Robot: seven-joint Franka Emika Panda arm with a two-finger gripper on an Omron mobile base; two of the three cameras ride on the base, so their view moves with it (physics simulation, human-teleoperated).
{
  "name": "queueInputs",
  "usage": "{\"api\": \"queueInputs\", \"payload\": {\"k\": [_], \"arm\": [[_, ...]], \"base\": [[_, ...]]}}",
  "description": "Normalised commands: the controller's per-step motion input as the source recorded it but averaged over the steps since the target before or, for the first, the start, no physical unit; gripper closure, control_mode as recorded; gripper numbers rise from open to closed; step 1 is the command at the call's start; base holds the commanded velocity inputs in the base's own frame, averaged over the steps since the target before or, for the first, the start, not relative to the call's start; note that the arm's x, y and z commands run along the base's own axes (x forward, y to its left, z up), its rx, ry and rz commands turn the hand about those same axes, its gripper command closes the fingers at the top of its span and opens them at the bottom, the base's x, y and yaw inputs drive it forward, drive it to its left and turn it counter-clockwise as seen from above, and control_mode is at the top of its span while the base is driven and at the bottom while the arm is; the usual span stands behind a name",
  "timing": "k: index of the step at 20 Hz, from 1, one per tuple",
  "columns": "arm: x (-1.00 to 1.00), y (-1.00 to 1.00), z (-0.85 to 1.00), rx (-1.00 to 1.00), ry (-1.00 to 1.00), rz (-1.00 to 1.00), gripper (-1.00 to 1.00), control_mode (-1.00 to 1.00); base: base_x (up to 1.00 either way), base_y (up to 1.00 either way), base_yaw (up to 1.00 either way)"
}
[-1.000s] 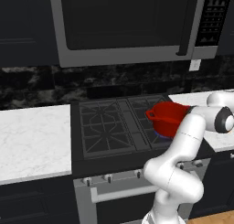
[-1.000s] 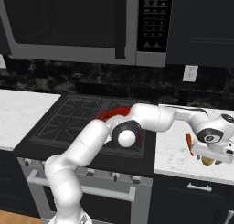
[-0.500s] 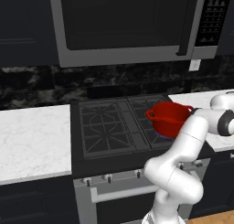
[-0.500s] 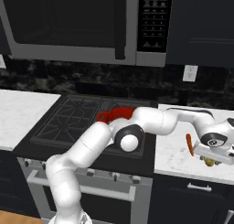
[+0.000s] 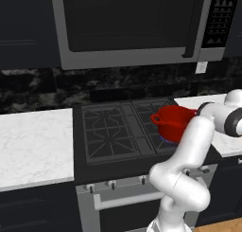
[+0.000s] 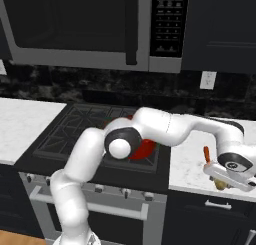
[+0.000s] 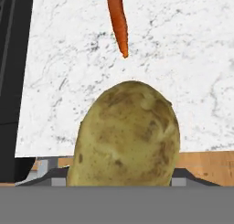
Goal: Put the potato and carrot in the pot. Retrieve the spatula and lightly stir the vegetables in the pot.
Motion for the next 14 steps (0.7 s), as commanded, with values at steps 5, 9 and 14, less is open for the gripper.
{"api": "queueInputs", "payload": {"k": [5,9,14], "arm": [[-0.63,1.00,0.74,0.03,-0.01,0.10,1.00,-1.00],[-0.25,1.00,0.79,0.00,-0.03,0.17,1.00,-1.00],[-0.02,1.00,0.62,0.00,-0.08,0.23,1.00,-1.00]], "base": [[0.00,0.00,0.00],[0.00,0.00,0.00],[0.00,0.00,0.00]]}}
